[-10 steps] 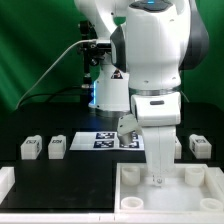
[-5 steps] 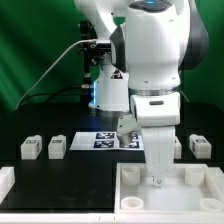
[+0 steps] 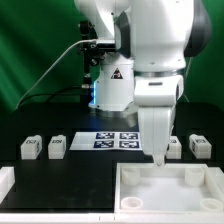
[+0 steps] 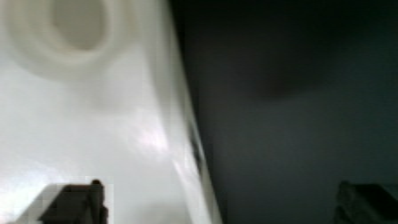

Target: Assemble one leg

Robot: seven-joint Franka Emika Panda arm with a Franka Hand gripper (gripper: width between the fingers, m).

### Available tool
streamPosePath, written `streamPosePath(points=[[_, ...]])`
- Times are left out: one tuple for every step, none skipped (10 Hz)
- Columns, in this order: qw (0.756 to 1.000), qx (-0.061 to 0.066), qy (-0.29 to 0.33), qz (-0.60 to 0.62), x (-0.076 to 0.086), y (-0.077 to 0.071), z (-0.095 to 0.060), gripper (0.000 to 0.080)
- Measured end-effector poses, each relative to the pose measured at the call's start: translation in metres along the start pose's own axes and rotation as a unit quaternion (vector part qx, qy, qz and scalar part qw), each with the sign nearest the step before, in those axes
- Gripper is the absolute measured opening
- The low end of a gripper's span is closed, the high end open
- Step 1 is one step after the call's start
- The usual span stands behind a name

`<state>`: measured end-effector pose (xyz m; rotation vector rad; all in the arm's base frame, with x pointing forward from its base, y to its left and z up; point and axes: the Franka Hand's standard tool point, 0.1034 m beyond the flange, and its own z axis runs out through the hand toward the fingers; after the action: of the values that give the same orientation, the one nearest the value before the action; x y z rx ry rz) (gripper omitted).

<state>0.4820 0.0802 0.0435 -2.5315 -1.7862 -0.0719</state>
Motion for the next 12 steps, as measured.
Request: streamPosePath(points=[[0.996,0.0,0.003,0.092,0.014,-0.013,-0.003,0.0649],[0.986,0.003,0.003,0.169,0.032,-0.029,-0.003,0.0649],[0.975,0.003,0.005,0.224,0.048,-0.038,-0.004,0.0649],[0.963,0.002,0.009,0.27,0.059,-0.044,-0.004,0.0649],[0.946,0.002,0.015,0.323,0.066,-0.047,-0.004,0.0649],[0.932,0.006,0.017,0.362,0.066,-0.047,-0.004,0.0649],[0.917,0.009,0.018,0.399,0.067,-0.047,-0.003,0.0649],[0.89,0.015,0.02,0.455,0.069,-0.049,-0.003,0.0649],[0.849,0.023,0.019,0.527,0.07,-0.059,0.002,0.0649],[0.831,0.029,0.011,0.556,0.074,-0.067,0.003,0.0649],[0.836,0.029,0.011,0.547,0.073,-0.07,0.005,0.0649],[0.837,0.032,0.004,0.546,0.072,-0.071,0.005,0.0649]])
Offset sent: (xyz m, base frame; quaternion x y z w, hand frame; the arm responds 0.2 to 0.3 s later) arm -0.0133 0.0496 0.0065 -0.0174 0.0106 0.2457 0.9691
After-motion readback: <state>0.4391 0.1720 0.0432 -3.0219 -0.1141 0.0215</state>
